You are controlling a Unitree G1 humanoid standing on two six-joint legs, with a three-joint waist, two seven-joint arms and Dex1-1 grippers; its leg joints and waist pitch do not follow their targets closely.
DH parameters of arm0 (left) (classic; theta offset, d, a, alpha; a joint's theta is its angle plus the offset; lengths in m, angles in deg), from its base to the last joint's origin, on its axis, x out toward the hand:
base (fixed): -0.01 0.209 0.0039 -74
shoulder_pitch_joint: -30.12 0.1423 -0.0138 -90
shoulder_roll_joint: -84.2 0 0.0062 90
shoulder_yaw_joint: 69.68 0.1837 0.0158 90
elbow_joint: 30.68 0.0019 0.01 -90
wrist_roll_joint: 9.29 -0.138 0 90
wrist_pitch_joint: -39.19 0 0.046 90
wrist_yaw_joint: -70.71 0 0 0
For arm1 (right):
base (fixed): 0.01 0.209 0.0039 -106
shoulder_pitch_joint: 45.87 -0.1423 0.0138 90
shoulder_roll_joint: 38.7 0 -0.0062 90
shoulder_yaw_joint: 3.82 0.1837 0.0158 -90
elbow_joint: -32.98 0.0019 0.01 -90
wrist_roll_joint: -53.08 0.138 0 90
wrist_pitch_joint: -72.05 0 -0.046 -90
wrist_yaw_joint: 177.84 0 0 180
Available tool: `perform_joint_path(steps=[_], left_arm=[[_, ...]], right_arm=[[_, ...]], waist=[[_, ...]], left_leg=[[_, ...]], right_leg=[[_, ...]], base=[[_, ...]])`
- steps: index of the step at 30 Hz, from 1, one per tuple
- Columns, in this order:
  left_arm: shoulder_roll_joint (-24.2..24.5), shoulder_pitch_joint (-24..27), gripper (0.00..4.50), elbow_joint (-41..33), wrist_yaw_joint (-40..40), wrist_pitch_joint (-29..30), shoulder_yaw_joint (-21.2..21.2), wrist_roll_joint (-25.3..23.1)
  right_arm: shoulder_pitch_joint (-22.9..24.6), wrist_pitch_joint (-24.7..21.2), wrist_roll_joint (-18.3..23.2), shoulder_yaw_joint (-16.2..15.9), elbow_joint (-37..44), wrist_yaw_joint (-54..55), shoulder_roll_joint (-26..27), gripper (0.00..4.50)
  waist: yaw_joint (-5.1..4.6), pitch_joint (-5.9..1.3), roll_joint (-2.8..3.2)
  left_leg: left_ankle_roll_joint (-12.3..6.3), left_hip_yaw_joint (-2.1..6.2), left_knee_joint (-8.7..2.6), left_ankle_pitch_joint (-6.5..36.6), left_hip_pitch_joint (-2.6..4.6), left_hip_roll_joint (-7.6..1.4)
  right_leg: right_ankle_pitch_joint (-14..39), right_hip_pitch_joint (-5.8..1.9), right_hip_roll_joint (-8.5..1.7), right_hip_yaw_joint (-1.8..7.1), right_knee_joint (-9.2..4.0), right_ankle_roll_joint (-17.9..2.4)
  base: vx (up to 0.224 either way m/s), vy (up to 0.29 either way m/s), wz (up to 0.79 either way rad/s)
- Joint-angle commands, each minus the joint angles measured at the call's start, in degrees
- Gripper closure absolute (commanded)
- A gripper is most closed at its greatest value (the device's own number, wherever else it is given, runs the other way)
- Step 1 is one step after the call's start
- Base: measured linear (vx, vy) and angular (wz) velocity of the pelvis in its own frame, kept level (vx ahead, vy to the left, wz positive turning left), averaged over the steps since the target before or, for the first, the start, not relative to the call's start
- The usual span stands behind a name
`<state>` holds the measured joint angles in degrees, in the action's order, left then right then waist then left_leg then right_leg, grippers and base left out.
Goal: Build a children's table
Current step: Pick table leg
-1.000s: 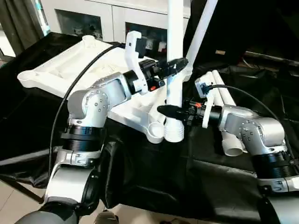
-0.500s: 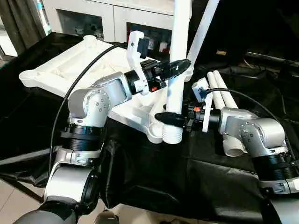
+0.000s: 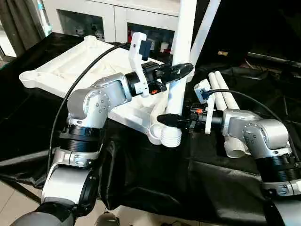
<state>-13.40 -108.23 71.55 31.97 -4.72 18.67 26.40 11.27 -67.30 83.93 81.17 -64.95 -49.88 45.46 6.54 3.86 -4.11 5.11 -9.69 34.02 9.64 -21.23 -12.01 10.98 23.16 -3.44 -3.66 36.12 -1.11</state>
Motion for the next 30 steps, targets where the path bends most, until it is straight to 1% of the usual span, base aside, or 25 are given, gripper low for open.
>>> perform_joint_path(steps=[1, 6, 7, 9, 11, 12, 15, 16, 17, 22, 23, 24, 25, 27, 28, 30], left_arm=[[0.0, -1.9, 2.71, -0.8, -0.9, -0.4, 0.9, -0.3], [-0.3, -2.0, 2.71, -0.9, -1.0, -0.3, 0.9, -0.2], [-0.4, -2.0, 2.71, -1.0, -1.0, -0.2, 0.8, -0.1], [-0.4, -1.9, 2.71, -1.2, -1.0, -0.1, 0.8, 0.1], [-0.5, -1.9, 2.71, -1.3, -1.1, 0.1, 0.8, 0.2], [-0.5, -1.8, 2.71, -1.5, -1.1, 0.1, 0.8, 0.2], [-0.6, -1.7, 2.71, -1.6, -1.2, 0.2, 0.9, 0.2], [-0.5, -1.6, 2.71, -1.7, -1.3, 0.2, 1.0, 0.2], [-0.5, -1.6, 2.71, -1.7, -1.4, 0.2, 1.0, 0.2], [-0.6, -1.5, 2.72, -1.7, -1.5, 0.2, 1.2, 0.2], [-0.6, -1.5, 2.72, -1.7, -1.6, 0.1, 1.2, 0.2], [-0.6, -1.4, 2.72, -1.7, -1.6, 0.1, 1.2, 0.2], [-0.7, -1.4, 2.72, -1.8, -1.6, 0.0, 1.2, 0.2], [-0.7, -1.3, 2.72, -1.8, -1.6, 0.0, 1.1, 0.2], [-0.5, -1.1, 2.72, -1.9, -1.6, -0.2, 1.2, 0.0], [-0.3, -1.0, 2.72, -2.0, -1.6, -0.8, 1.5, -0.5]], right_arm=[[0.6, -0.3, -0.4, -0.3, 0.5, -0.4, -1.0, 0.69], [0.9, -0.5, -0.4, -0.7, 0.5, -0.5, -0.9, 0.69], [1.0, -0.5, -0.4, -0.8, 0.5, -0.5, -0.9, 0.96], [1.0, -0.6, -0.4, -0.9, 0.4, -0.6, -0.8, 1.03], [1.1, -0.5, -0.5, -0.9, 0.2, -0.6, -0.7, 1.30], [1.1, -0.4, -0.6, -0.9, 0.1, -0.6, -0.6, 1.30], [1.1, -0.4, -0.6, -0.8, -0.2, -0.4, -0.6, 1.61], [1.0, -0.4, -0.6, -0.7, -0.2, -0.3, -0.5, 1.61], [1.0, -0.4, -0.6, -0.7, -0.2, -0.3, -0.6, 1.82], [1.0, -0.2, -0.5, -0.5, -0.4, -0.1, -0.7, 2.21], [1.0, -0.2, -0.5, -0.4, -0.4, 0.0, -0.7, 2.21], [1.0, -0.2, -0.5, -0.4, -0.4, 0.0, -0.6, 2.39], [1.0, -0.2, -0.5, -0.4, -0.4, 0.0, -0.7, 2.47], [1.0, -0.2, -0.5, -0.4, -0.5, 0.0, -0.6, 2.50], [0.8, 0.1, -0.7, -0.4, -0.8, 0.1, -0.5, 2.52], [0.8, 0.1, -0.7, -0.4, -0.8, 0.1, -0.5, 2.54]], waist=[[0.13, -4.69, -0.35], [0.10, -4.70, -0.35], [0.11, -4.69, -0.33], [0.14, -4.68, -0.34], [0.14, -4.71, -0.37], [0.13, -4.72, -0.35], [0.13, -4.69, -0.33], [0.12, -4.68, -0.33], [0.13, -4.70, -0.36], [0.11, -4.70, -0.42], [0.13, -4.72, -0.40], [0.10, -4.73, -0.40], [0.09, -4.72, -0.39], [0.10, -4.69, -0.42], [0.11, -4.69, -0.53], [0.13, -4.72, -0.50]], left_leg=[[-0.37, -0.29, -2.98, 3.3, 0.35, -0.75], [-0.41, -0.27, -2.97, 3.3, 0.35, -0.76], [-0.41, -0.29, -2.96, 3.5, 0.37, -0.75], [-0.42, -0.29, -2.97, 3.5, 0.37, -0.76], [-0.44, -0.27, -2.96, 3.3, 0.34, -0.77], [-0.48, -0.28, -2.94, 3.3, 0.34, -0.76], [-0.43, -0.29, -2.95, 3.5, 0.35, -0.76], [-0.42, -0.27, -2.96, 3.5, 0.32, -0.75], [-0.43, -0.28, -2.94, 3.5, 0.33, -0.74], [-0.57, -0.29, -2.92, 3.3, 0.33, -0.75], [-0.59, -0.31, -2.90, 3.3, 0.35, -0.74], [-0.62, -0.29, -2.91, 3.1, 0.36, -0.78], [-0.63, -0.29, -2.91, 3.2, 0.36, -0.78], [-0.60, -0.32, -2.91, 3.4, 0.36, -0.75], [-0.61, -0.32, -2.91, 3.4, 0.36, -0.77], [-0.64, -0.28, -2.91, 3.2, 0.35, -0.77]], right_leg=[[4.1, -4.02, -3.88, 2.65, -3.71, -9.8], [4.1, -4.01, -3.89, 2.62, -3.70, -10.0], [4.3, -4.01, -3.91, 2.63, -3.73, -10.0], [4.4, -3.99, -3.90, 2.63, -3.74, -10.0], [4.2, -4.04, -3.91, 2.63, -3.69, -10.0], [4.0, -4.02, -3.90, 2.63, -3.68, -10.1], [4.6, -4.00, -3.90, 2.63, -3.75, -9.9], [4.6, -4.02, -3.90, 2.62, -3.74, -9.9], [4.6, -4.02, -3.90, 2.63, -3.76, -9.9], [4.4, -4.01, -3.88, 2.62, -3.71, -10.0], [4.3, -4.01, -3.88, 2.63, -3.70, -10.0], [4.1, -3.99, -3.88, 2.63, -3.65, -10.0], [4.1, -3.98, -3.89, 2.63, -3.67, -10.1], [4.6, -3.99, -3.91, 2.63, -3.74, -10.0], [4.7, -3.99, -3.92, 2.64, -3.75, -9.9], [4.6, -3.98, -3.89, 2.62, -3.69, -9.7]], base=[[0.000, 0.000, 0.00], [0.000, 0.000, 0.00], [0.000, 0.000, 0.00], [0.000, 0.000, 0.00], [0.000, 0.000, 0.00], [0.000, 0.000, 0.00], [0.000, 0.000, 0.00], [0.000, 0.000, 0.00], [0.000, 0.000, 0.00], [0.000, 0.000, 0.00], [0.000, 0.000, 0.00], [0.000, 0.000, 0.00], [0.000, 0.000, 0.00], [0.000, 0.000, 0.00], [0.000, 0.000, 0.00], [0.000, 0.000, 0.00]])
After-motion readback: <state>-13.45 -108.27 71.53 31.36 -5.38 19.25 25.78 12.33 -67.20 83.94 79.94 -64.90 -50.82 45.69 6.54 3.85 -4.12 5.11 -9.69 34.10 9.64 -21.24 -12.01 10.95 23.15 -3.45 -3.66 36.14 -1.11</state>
